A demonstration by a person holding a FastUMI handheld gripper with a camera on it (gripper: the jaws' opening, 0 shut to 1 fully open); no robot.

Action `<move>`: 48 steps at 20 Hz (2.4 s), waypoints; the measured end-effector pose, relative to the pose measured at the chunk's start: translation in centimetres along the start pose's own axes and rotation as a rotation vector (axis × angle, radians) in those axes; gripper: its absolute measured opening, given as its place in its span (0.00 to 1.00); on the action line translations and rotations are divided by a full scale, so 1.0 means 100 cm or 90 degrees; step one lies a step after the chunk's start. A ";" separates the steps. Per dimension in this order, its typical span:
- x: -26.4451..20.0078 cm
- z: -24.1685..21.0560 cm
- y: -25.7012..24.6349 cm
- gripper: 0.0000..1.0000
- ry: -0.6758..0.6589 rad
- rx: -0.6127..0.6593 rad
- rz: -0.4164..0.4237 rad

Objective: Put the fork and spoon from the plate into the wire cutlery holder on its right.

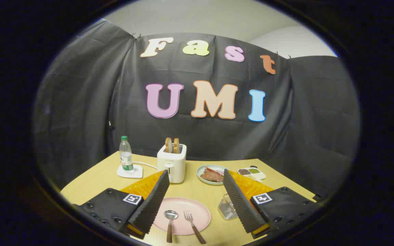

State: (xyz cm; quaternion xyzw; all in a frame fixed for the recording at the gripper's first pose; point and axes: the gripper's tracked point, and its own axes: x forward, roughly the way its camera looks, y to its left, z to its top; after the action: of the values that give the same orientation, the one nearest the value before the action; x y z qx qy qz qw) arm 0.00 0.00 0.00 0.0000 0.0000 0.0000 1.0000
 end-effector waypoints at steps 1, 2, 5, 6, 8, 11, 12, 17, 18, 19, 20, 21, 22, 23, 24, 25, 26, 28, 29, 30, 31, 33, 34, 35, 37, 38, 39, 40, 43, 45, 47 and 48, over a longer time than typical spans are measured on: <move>0.001 0.000 -0.002 1.00 0.001 0.000 -0.007; 0.001 -0.001 -0.002 1.00 0.002 0.002 -0.013; 0.001 0.000 0.003 1.00 -0.001 0.009 -0.016; 0.001 -0.001 0.003 1.00 0.000 0.006 -0.020; -0.001 -0.004 0.005 1.00 0.006 0.000 -0.029; -0.002 -0.007 0.011 1.00 0.015 -0.006 -0.042; -0.003 -0.007 0.014 1.00 0.015 -0.007 -0.044; -0.009 -0.014 0.030 1.00 0.028 -0.003 -0.059; -0.011 -0.017 0.034 1.00 0.031 -0.003 -0.061; -0.013 -0.017 0.037 1.00 0.033 -0.006 -0.062; -0.015 -0.015 0.040 1.00 0.030 -0.008 -0.062; -0.017 -0.013 0.043 1.00 0.028 -0.010 -0.058; -0.019 -0.012 0.046 1.00 0.025 -0.008 -0.052; -0.022 -0.011 0.048 1.00 0.023 -0.005 -0.044; -0.023 -0.012 0.048 1.00 0.023 -0.002 -0.037; -0.026 -0.013 0.048 1.00 0.025 0.001 -0.030; -0.028 -0.013 0.046 1.00 0.026 0.003 -0.022; -0.034 -0.015 0.043 1.00 0.027 0.002 0.001; -0.036 -0.016 0.040 1.00 0.026 0.000 0.013; -0.039 -0.019 0.036 1.00 0.028 -0.002 0.026; -0.042 -0.023 0.032 1.00 0.033 -0.003 0.040; -0.046 -0.035 0.021 1.00 0.047 -0.011 0.063; -0.048 -0.043 0.014 1.00 0.054 -0.017 0.072; -0.048 -0.051 0.008 1.00 0.064 -0.020 0.082; -0.052 -0.073 0.000 0.99 0.086 -0.019 0.105; -0.054 -0.086 -0.005 0.99 0.099 -0.017 0.112; -0.054 -0.098 -0.010 0.99 0.110 -0.016 0.118; -0.054 -0.110 -0.014 0.99 0.121 -0.017 0.123; -0.050 -0.151 -0.018 0.99 0.162 -0.035 0.141; -0.046 -0.175 -0.017 0.99 0.187 -0.042 0.156; -0.045 -0.196 -0.012 0.98 0.210 -0.043 0.170; -0.044 -0.206 -0.011 0.98 0.219 -0.045 0.174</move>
State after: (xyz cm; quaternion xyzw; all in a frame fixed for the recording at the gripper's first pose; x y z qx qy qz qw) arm -4.45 -1.12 -20.57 -0.0354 0.1707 0.1352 0.9754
